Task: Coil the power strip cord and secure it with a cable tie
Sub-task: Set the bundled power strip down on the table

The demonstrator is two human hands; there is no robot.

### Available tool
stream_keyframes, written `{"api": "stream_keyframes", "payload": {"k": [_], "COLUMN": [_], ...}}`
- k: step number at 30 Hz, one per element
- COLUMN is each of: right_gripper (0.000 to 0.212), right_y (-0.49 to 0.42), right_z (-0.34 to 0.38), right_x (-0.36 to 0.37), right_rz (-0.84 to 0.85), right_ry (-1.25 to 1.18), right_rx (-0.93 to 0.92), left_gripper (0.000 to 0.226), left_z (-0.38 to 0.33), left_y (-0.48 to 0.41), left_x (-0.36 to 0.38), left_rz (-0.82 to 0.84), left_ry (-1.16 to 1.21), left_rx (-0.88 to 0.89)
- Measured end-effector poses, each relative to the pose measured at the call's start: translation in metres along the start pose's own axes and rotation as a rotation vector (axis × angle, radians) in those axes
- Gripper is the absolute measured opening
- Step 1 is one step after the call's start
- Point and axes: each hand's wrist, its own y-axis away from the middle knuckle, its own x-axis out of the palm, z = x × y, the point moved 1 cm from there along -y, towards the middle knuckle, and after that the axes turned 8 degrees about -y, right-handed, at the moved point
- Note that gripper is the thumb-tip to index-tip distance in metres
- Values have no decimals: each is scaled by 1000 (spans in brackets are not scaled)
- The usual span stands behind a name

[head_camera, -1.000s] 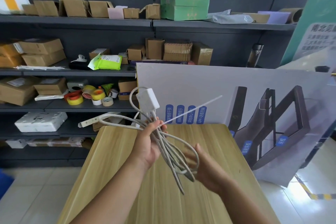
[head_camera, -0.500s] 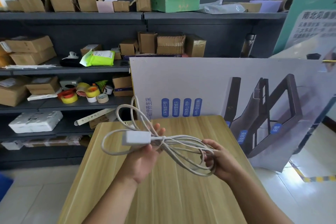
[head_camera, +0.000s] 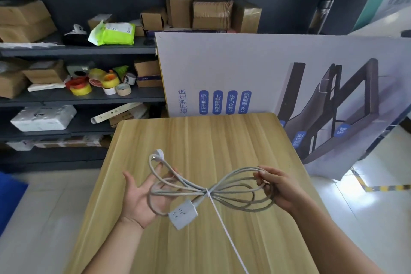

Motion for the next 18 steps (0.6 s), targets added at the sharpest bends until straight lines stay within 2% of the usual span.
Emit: {"api": "stream_keyframes", "payload": {"k": [4,8,12,18], "right_gripper": [21,23,27,25], "right_y": [-23,-48,-69,-87], "right_z": [-28,-67,-102,-144], "right_x": [-17,-44,-72,-103], "right_rz": [-32,-88,-142,-205], "right_ry": [-16,-6,11,30], "right_rx": [91,173,259,304], "left_gripper": [95,88,87,80], "left_z": [27,56,79,109], "left_y": [-12,-26,-36,-45], "left_x": [-42,-86,-122,-156], "left_rz": [-289,-448,-532,-565], "left_ry": [-32,-50,-70,-122], "left_rx": [-51,-150,-213,-260]}}
